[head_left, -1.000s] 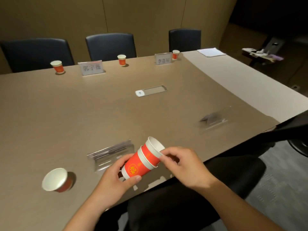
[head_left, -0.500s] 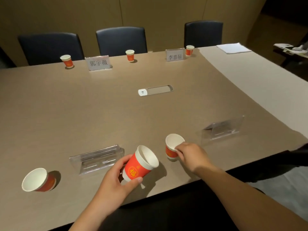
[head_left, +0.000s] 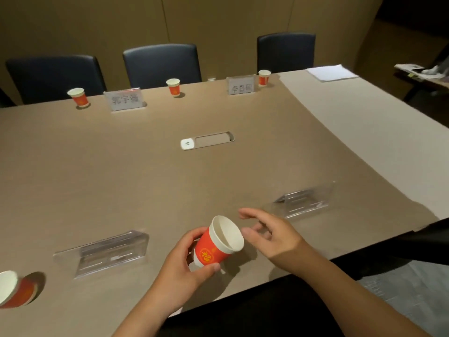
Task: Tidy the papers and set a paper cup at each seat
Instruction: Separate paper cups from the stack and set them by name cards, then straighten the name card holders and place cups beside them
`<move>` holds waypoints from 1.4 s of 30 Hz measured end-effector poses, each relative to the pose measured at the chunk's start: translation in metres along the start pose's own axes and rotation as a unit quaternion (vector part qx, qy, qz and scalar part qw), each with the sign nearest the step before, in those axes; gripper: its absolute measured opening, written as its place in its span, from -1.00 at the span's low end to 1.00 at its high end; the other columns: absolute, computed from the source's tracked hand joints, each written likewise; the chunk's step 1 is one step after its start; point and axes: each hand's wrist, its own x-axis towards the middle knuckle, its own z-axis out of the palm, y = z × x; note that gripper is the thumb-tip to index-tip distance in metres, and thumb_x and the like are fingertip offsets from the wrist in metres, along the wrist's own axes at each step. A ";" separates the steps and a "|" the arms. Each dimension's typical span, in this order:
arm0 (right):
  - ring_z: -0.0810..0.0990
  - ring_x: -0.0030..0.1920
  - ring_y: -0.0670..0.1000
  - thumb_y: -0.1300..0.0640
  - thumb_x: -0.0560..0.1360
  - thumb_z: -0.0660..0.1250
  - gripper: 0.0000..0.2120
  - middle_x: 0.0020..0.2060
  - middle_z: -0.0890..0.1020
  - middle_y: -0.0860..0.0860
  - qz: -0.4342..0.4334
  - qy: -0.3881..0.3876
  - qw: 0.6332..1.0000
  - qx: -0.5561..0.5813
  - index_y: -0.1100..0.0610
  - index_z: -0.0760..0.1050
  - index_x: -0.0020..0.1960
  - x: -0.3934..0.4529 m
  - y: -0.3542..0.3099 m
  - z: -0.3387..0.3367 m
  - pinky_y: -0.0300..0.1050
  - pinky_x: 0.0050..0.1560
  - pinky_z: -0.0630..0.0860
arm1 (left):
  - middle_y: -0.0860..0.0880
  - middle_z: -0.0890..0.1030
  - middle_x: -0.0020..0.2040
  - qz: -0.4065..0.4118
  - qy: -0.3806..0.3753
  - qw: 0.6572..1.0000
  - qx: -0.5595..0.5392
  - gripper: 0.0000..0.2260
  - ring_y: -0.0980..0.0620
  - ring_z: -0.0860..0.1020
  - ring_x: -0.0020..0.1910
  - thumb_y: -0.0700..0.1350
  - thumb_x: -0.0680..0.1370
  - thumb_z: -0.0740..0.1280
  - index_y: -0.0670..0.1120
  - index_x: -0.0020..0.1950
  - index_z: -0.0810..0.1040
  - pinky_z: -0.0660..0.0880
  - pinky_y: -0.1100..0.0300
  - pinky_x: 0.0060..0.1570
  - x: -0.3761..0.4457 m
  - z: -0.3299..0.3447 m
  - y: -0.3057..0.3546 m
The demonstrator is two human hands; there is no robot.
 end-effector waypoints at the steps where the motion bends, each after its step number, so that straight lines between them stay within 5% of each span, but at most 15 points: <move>1: 0.53 0.05 -0.24 -0.05 0.47 0.40 -0.49 0.25 0.48 -0.30 0.004 -0.023 0.999 0.032 -0.20 0.38 0.38 -0.010 -0.003 -0.013 -0.37 -0.04 0.48 | 0.07 0.60 0.20 0.006 -0.004 1.000 -0.001 -0.41 0.03 0.59 0.17 -0.10 0.27 0.56 0.16 0.26 0.50 0.57 0.19 0.11 0.006 0.017 0.007; 4: 0.41 0.30 -0.22 -0.25 0.31 0.46 -0.23 0.33 0.33 -0.38 -0.015 -0.063 0.997 -0.046 -0.33 0.19 0.43 -0.035 0.005 -0.050 -0.23 0.21 0.46 | 0.05 0.59 0.20 0.031 -0.020 0.999 0.000 -0.43 0.02 0.59 0.19 0.00 0.26 0.57 0.21 0.23 0.49 0.56 0.10 0.16 0.019 0.076 0.029; 6: 0.38 0.31 -0.20 -0.20 0.32 0.49 -0.23 0.32 0.32 -0.32 -0.039 -0.040 0.993 -0.103 -0.29 0.21 0.43 -0.051 0.020 -0.082 -0.18 0.30 0.41 | 0.08 0.61 0.19 0.048 -0.030 0.998 -0.002 -0.43 0.05 0.59 0.21 -0.07 0.31 0.59 0.20 0.25 0.48 0.55 0.11 0.20 0.024 0.125 0.046; 12: 0.46 0.25 -0.12 -0.16 0.33 0.46 -0.29 0.28 0.38 -0.19 -0.022 0.009 0.984 -0.175 -0.23 0.25 0.40 -0.087 0.085 -0.203 -0.10 0.28 0.46 | 0.21 0.51 0.32 0.063 -0.026 0.996 0.056 -0.31 0.23 0.47 0.32 -0.02 0.32 0.57 0.37 0.34 0.35 0.38 0.26 0.29 0.041 0.243 0.081; 16: 0.49 0.25 -0.02 -0.23 0.34 0.40 -0.23 0.30 0.36 -0.13 0.022 0.024 0.966 -0.255 -0.25 0.13 0.45 -0.094 0.130 -0.270 -0.01 0.23 0.50 | 0.19 0.54 0.24 0.034 -0.014 0.994 0.101 -0.46 0.24 0.50 0.24 -0.13 0.42 0.54 0.29 0.24 0.40 0.44 0.19 0.30 0.054 0.285 0.089; 21: 0.51 0.24 0.09 -0.17 0.40 0.40 -0.31 0.32 0.36 -0.03 0.075 0.023 0.949 -0.306 -0.12 0.21 0.45 -0.065 0.183 -0.317 0.04 0.16 0.54 | 0.24 0.59 0.15 0.031 -0.019 0.985 0.169 -0.62 0.25 0.53 0.19 -0.07 0.46 0.49 0.23 0.20 0.50 0.47 0.19 0.26 0.081 0.306 0.095; 30: 0.49 0.25 0.14 -0.08 0.46 0.39 -0.34 0.32 0.37 0.03 0.110 0.010 0.925 -0.365 -0.07 0.19 0.46 0.044 0.241 -0.332 0.07 0.11 0.56 | 0.19 0.60 0.05 0.032 -0.007 0.964 0.263 -0.74 0.24 0.53 0.05 -0.08 0.50 0.44 0.11 0.17 0.58 0.34 0.52 -0.02 0.168 0.300 0.092; 36: 0.48 0.23 0.16 0.03 0.43 0.44 -0.35 0.33 0.38 0.02 0.138 -0.068 0.913 -0.378 -0.08 0.22 0.43 0.086 0.279 -0.326 0.03 0.16 0.51 | 0.14 0.60 0.06 0.097 -0.012 0.929 0.357 -0.73 0.08 0.55 0.07 -0.01 0.47 0.35 0.07 0.16 0.57 0.50 0.13 0.10 0.228 0.297 0.102; 42: 0.28 0.44 0.12 0.01 0.36 0.50 -0.12 0.48 0.21 -0.01 0.116 -0.115 0.898 -0.408 -0.12 0.05 0.51 0.091 0.291 -0.343 0.05 0.36 0.37 | 0.11 0.48 0.29 0.055 -0.027 0.900 0.432 -0.56 0.02 0.46 0.28 0.03 0.49 0.37 0.11 0.36 0.42 0.37 0.15 0.25 0.265 0.313 0.105</move>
